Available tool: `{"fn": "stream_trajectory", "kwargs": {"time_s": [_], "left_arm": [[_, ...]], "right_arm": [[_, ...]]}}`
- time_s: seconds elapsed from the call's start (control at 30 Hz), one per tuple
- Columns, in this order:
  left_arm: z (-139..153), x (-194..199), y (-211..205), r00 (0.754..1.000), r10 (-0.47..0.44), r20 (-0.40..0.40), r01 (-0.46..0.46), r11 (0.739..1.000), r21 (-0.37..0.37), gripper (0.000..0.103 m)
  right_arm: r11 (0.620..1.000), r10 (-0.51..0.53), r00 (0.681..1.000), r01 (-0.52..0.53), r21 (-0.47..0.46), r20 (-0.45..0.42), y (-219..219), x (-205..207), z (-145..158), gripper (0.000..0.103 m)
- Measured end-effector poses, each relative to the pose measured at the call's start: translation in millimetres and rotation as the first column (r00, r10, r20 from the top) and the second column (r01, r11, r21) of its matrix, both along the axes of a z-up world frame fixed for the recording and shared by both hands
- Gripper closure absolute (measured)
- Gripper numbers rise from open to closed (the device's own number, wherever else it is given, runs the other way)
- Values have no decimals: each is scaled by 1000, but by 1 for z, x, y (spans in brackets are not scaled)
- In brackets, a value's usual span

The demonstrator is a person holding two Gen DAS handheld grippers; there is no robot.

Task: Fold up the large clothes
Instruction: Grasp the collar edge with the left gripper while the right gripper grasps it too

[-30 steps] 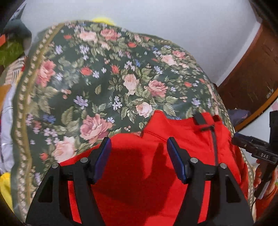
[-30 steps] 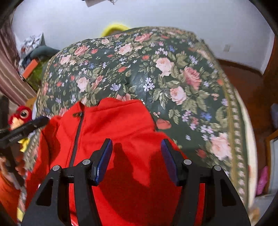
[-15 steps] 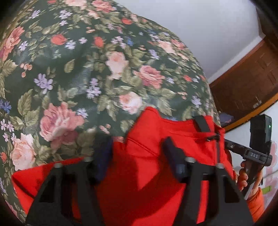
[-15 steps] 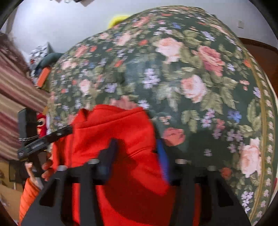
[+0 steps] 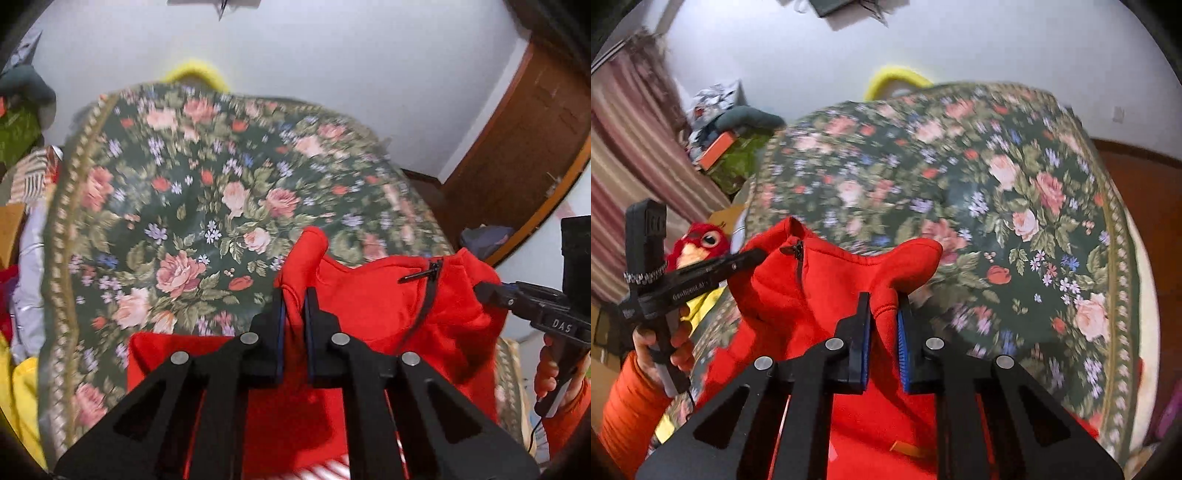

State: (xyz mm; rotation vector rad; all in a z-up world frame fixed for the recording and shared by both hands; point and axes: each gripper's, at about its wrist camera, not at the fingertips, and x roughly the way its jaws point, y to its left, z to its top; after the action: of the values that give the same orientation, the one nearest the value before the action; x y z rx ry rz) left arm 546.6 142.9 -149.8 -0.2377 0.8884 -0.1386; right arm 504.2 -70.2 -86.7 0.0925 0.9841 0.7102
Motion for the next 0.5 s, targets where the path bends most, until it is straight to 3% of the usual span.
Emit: {"fn": "stream_trajectory", "kwargs": {"time_s": [0.23, 0.4, 0.5], "left_arm": [[35, -86, -9, 999, -35, 24, 35, 999, 15, 96], [29, -147, -10, 1000, -29, 2, 29, 999, -27, 96], [19, -181, -17, 999, -39, -8, 39, 999, -2, 96]], "right_arm": [[999, 38, 999, -38, 13, 31, -4, -76, 30, 92], [999, 53, 999, -53, 1, -3, -11, -132, 22, 92], [997, 71, 997, -71, -22, -16, -12, -162, 12, 92]]}}
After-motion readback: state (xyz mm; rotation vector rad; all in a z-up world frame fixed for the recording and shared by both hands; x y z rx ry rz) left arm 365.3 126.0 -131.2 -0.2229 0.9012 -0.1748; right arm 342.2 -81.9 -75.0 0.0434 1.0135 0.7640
